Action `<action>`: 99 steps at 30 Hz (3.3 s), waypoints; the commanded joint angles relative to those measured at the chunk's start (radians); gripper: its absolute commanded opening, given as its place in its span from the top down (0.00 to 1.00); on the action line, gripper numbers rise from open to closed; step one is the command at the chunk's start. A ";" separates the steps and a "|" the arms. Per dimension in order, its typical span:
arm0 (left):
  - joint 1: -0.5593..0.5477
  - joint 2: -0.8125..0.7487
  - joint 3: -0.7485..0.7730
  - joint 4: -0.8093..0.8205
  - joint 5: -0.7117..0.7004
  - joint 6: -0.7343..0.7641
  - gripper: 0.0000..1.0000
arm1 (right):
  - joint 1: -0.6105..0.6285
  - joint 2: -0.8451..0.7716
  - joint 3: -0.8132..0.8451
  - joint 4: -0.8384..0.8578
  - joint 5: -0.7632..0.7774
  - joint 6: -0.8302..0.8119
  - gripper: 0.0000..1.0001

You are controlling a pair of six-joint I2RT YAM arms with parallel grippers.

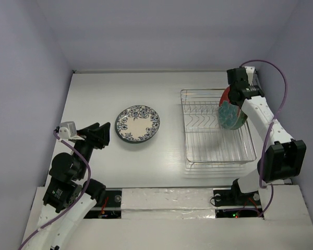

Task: Unload the plates from the dish rack

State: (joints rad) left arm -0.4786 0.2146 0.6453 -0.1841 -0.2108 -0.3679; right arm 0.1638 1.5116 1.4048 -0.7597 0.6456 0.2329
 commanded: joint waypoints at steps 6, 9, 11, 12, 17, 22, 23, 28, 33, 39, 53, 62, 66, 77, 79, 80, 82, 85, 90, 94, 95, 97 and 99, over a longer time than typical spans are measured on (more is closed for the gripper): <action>-0.006 -0.020 -0.004 0.046 0.004 0.009 0.50 | 0.002 -0.008 0.078 0.037 0.012 -0.070 1.00; -0.006 -0.017 -0.004 0.046 0.004 0.007 0.50 | 0.002 -0.037 0.118 0.023 -0.006 -0.076 1.00; -0.006 -0.015 -0.006 0.044 0.004 0.007 0.50 | 0.002 -0.085 0.135 0.030 -0.021 -0.078 1.00; -0.006 -0.017 -0.004 0.044 0.004 0.007 0.50 | 0.002 -0.100 0.144 0.037 -0.026 -0.084 1.00; -0.006 -0.018 -0.004 0.044 0.004 0.007 0.50 | 0.002 -0.163 0.229 0.016 -0.043 -0.089 1.00; -0.006 -0.020 -0.004 0.044 0.004 0.009 0.50 | 0.002 -0.215 0.284 -0.009 -0.072 -0.080 1.00; -0.006 -0.018 -0.006 0.044 0.004 0.009 0.50 | 0.002 -0.224 0.296 -0.015 -0.076 -0.072 1.00; -0.006 -0.015 -0.006 0.044 0.004 0.009 0.50 | 0.002 -0.315 0.287 0.011 -0.274 0.051 1.00; -0.006 -0.014 -0.004 0.044 0.004 0.006 0.50 | 0.072 -0.419 0.024 0.324 -0.633 0.303 1.00; -0.006 0.003 -0.004 0.043 0.004 0.006 0.50 | 0.293 -0.363 -0.233 0.731 -0.721 0.555 1.00; -0.006 0.009 -0.004 0.038 0.004 0.003 0.51 | 0.572 0.108 -0.227 1.131 -0.666 0.825 1.00; -0.006 0.002 -0.004 0.038 0.004 0.003 0.50 | 0.625 0.240 -0.227 1.203 -0.610 0.902 1.00; -0.006 -0.001 -0.004 0.038 0.004 0.004 0.50 | 0.625 0.233 -0.280 1.198 -0.581 0.919 0.91; -0.006 -0.007 -0.004 0.040 0.004 0.003 0.50 | 0.625 0.203 -0.238 0.917 -0.475 0.798 0.41; -0.006 -0.009 -0.006 0.040 0.004 0.003 0.50 | 0.625 0.184 -0.215 0.814 -0.425 0.747 0.34; -0.006 -0.012 -0.006 0.040 0.004 0.003 0.50 | 0.625 0.171 -0.211 0.788 -0.410 0.734 0.31; -0.006 -0.014 -0.004 0.041 0.004 0.004 0.50 | 0.625 0.129 -0.201 0.688 -0.345 0.688 0.23; -0.006 -0.017 -0.004 0.043 0.004 0.006 0.50 | 0.625 0.079 -0.182 0.567 -0.261 0.617 0.15; -0.006 -0.027 -0.004 0.044 0.004 0.006 0.50 | 0.614 -0.026 -0.178 0.358 0.010 0.514 0.85; -0.006 -0.034 -0.004 0.043 0.004 0.007 0.50 | 0.467 -0.129 -0.181 0.214 0.155 0.418 1.00; -0.006 -0.037 -0.004 0.044 0.004 0.009 0.50 | 0.424 -0.148 -0.187 0.192 0.170 0.396 1.00; -0.006 -0.041 -0.004 0.044 0.004 0.007 0.50 | 0.294 -0.194 -0.204 0.151 0.224 0.327 1.00; -0.006 -0.052 -0.004 0.044 0.004 0.009 0.50 | 0.209 -0.235 -0.216 0.125 0.215 0.271 0.85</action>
State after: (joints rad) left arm -0.4786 0.1844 0.6453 -0.1844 -0.2104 -0.3679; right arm 0.4881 1.3399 1.1957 -0.5083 0.7277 0.6445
